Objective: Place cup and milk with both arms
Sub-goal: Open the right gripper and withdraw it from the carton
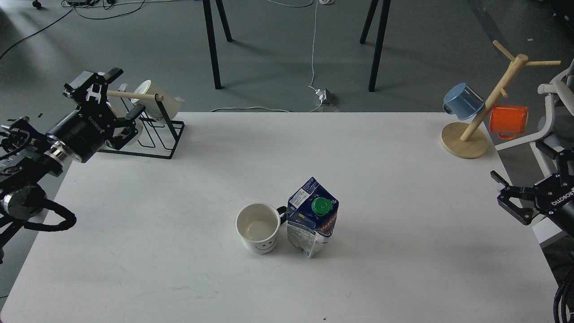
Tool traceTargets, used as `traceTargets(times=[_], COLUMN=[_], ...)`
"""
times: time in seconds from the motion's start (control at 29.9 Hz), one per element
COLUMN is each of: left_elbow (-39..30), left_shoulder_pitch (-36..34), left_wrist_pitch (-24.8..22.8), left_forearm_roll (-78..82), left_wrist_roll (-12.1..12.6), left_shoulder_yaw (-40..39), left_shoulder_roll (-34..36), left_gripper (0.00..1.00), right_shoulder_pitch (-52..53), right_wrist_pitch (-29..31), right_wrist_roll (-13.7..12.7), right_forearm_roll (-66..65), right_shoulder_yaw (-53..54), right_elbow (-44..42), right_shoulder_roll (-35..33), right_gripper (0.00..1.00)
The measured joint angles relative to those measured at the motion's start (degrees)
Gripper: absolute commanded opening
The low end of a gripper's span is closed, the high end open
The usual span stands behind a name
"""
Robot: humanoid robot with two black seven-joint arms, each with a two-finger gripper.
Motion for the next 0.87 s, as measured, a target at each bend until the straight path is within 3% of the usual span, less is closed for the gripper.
traceTargets(times=[0.87], left_elbow=[0.47], left_shoulder_pitch=[6.14], left_wrist_pitch=[0.0], left_forearm_roll=[-4.7], left_wrist_roll=[0.0], left_shoulder_yaw=[-0.24], left_shoulder_roll=[1.03], left_gripper=[0.96], right_shoulder_pitch=[3.84], right_wrist_pitch=[0.0], right_wrist_roll=[2.38], right_forearm_roll=[-0.23], right_shoulder_yaw=[-0.14], right_elbow=[-4.73], right_shoulder_roll=[1.01], right_gripper=[0.98])
